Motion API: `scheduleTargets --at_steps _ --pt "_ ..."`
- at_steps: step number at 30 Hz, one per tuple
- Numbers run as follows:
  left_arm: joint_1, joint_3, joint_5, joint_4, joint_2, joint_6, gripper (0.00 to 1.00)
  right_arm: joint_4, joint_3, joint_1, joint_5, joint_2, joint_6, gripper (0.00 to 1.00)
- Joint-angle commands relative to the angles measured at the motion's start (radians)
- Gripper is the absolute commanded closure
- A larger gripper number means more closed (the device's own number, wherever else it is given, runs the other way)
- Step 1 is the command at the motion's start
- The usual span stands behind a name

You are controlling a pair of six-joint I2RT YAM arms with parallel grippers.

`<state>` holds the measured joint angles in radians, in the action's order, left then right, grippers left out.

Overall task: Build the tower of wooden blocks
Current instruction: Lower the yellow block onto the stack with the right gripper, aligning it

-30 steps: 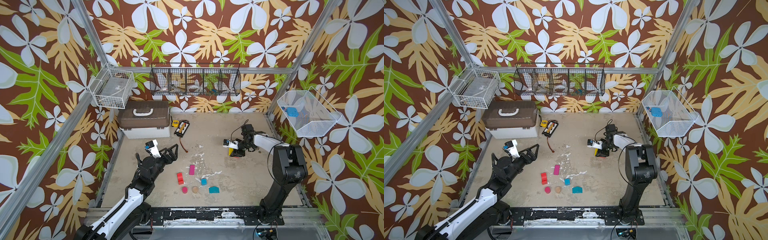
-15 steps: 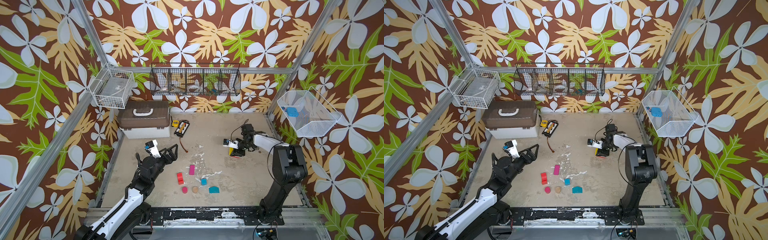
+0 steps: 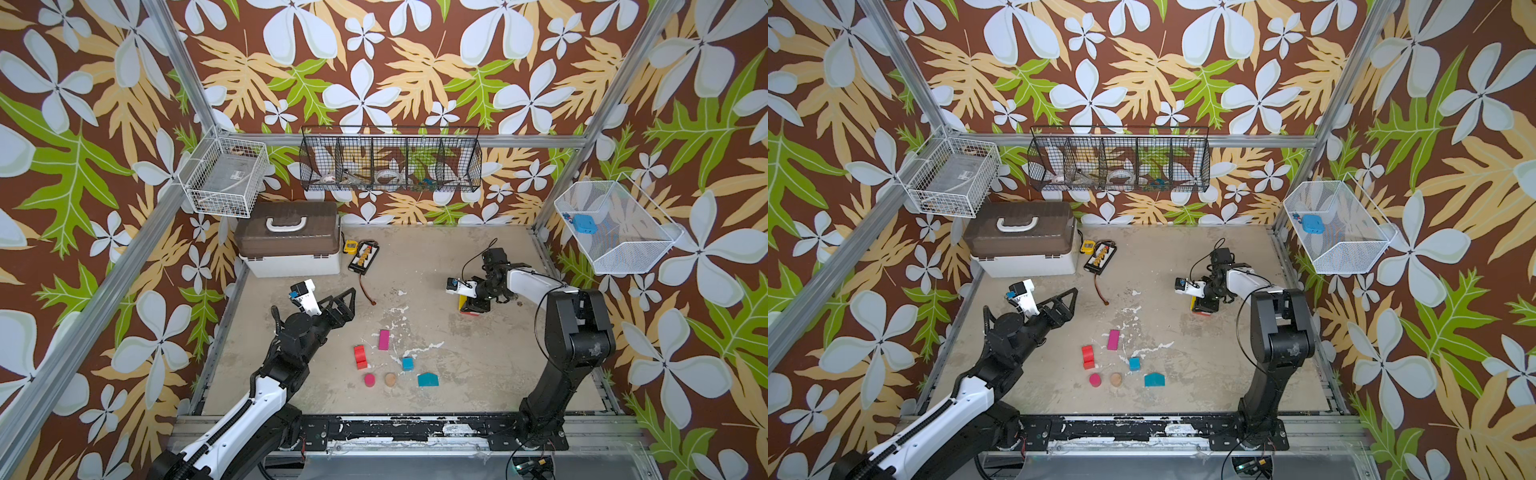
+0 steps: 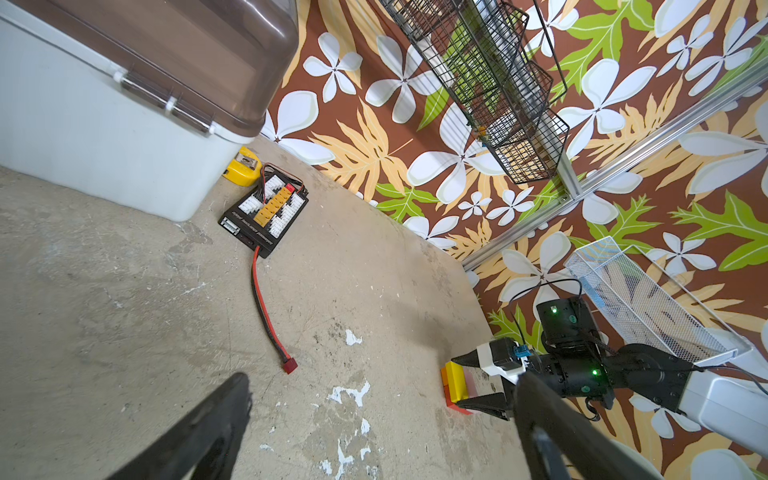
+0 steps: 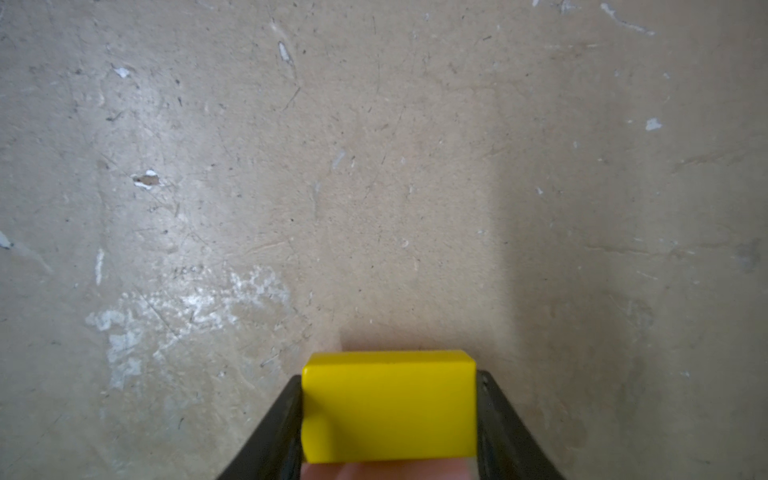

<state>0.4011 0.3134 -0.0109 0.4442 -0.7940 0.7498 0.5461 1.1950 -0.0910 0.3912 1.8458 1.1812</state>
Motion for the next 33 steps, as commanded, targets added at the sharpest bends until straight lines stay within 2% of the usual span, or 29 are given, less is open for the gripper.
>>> scheduleTargets --at_steps 1,6,16,33 --pt "0.001 0.006 -0.005 0.014 0.001 -0.015 0.0 -0.002 -0.005 0.0 -0.021 -0.008 -0.011 0.64" --pt "0.001 0.006 -0.006 0.013 0.001 -0.015 0.0 -0.005 -0.006 0.0 -0.025 -0.014 -0.011 0.61" --pt "0.001 0.006 -0.006 0.014 -0.001 -0.016 0.0 -0.021 -0.026 0.0 -0.023 -0.041 -0.014 0.48" --pt "0.001 0.007 -0.004 0.013 -0.005 -0.017 0.0 -0.023 -0.032 0.0 -0.025 -0.044 -0.022 0.39"
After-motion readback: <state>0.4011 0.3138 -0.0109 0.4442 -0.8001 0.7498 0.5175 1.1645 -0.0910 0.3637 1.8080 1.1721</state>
